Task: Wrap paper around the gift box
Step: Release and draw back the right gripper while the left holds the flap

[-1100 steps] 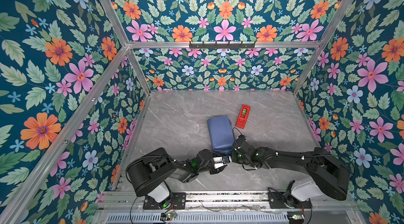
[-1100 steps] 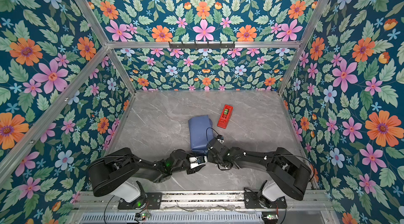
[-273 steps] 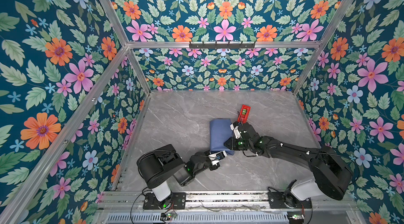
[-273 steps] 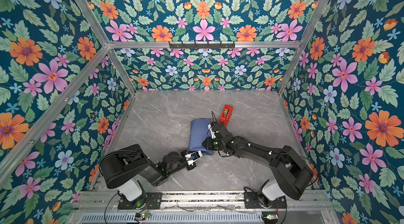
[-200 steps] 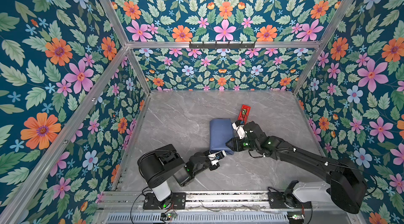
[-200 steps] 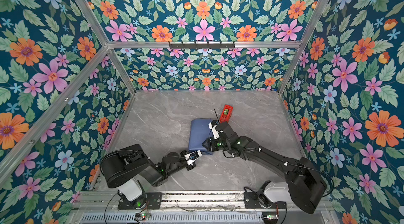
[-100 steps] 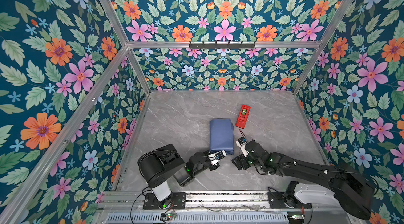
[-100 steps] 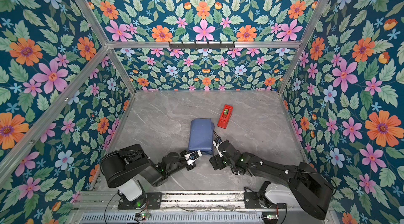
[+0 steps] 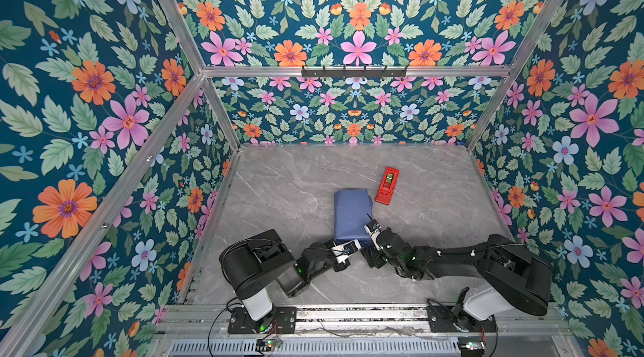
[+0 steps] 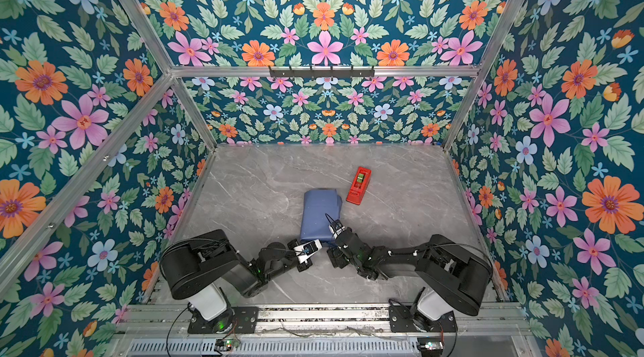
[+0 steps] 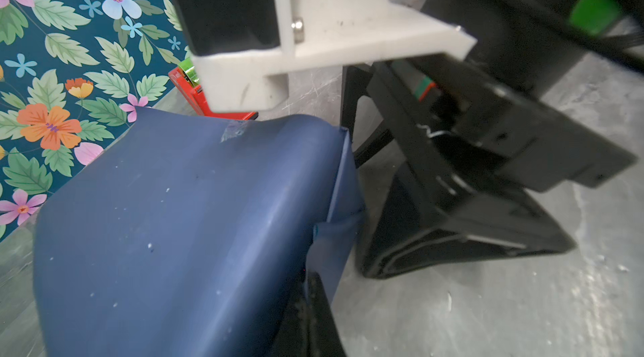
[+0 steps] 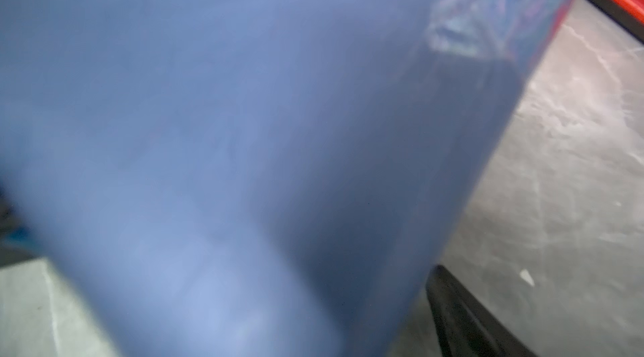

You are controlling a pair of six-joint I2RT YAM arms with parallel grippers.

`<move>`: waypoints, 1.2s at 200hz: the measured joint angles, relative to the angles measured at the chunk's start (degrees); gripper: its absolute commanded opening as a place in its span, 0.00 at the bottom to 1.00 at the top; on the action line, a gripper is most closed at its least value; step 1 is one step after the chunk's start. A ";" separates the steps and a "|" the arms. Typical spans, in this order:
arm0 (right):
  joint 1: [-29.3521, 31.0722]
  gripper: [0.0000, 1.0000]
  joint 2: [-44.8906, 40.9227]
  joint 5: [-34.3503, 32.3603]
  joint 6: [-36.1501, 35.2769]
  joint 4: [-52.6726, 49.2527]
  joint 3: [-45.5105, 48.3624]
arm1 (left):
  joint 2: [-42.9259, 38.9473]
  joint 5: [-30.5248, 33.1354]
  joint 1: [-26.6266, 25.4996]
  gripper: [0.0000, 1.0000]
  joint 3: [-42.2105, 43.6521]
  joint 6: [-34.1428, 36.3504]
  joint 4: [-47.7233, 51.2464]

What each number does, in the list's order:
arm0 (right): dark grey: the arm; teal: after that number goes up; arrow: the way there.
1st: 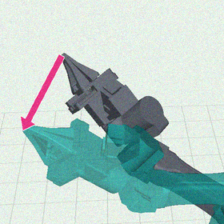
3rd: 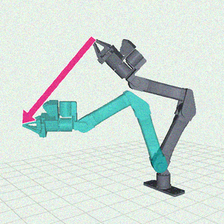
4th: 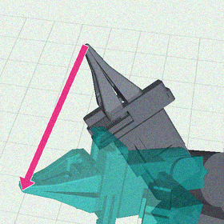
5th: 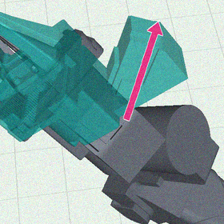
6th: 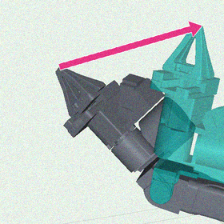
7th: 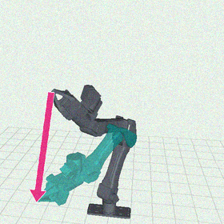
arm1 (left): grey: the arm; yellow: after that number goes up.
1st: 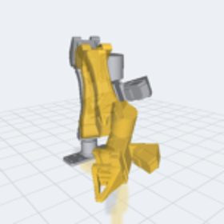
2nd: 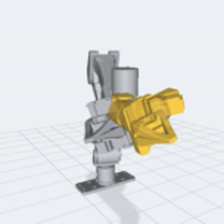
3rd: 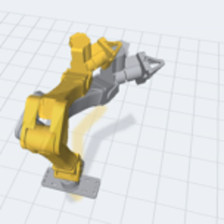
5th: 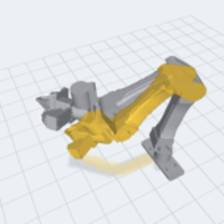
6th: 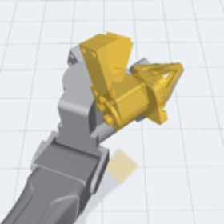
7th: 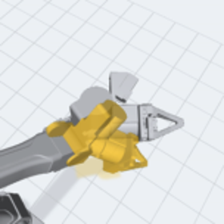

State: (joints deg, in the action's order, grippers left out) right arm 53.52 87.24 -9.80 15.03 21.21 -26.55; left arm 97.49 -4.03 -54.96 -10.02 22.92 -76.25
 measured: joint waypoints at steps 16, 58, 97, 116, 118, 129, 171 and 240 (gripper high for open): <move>0.00 0.77 0.42 -0.83 0.00 1.86 0.52 | -0.04 -0.04 0.00 0.00 -0.13 0.02 0.04; 0.00 0.73 0.72 -1.86 0.48 4.70 1.51 | -0.68 -0.44 0.00 0.20 -0.50 0.17 0.46; 0.00 0.71 0.87 -2.40 2.32 6.71 1.92 | -2.38 -1.05 0.00 0.27 -0.61 0.24 2.19; 0.02 0.70 0.79 -2.62 2.99 7.26 2.45 | -3.87 -2.01 -0.02 0.29 -0.63 0.22 3.96; 0.02 0.70 0.76 -2.64 3.08 7.28 2.49 | -4.07 -2.08 -0.02 0.29 -0.61 0.22 4.13; 0.04 0.70 0.72 -2.82 3.85 7.30 2.64 | -5.20 -2.43 -0.07 0.31 -0.57 0.22 5.11; 0.04 0.69 0.70 -3.72 4.96 7.80 2.73 | -11.78 -4.52 -0.07 0.49 0.98 1.51 8.90; 0.04 0.67 0.81 -3.93 6.49 8.61 2.95 | -16.02 -0.66 2.19 0.86 2.47 11.19 11.63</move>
State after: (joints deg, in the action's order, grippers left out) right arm 53.56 88.05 -13.74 21.52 29.82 -23.59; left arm 81.47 -4.69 -52.77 -7.55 34.11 -64.62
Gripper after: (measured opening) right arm 0.677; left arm 0.835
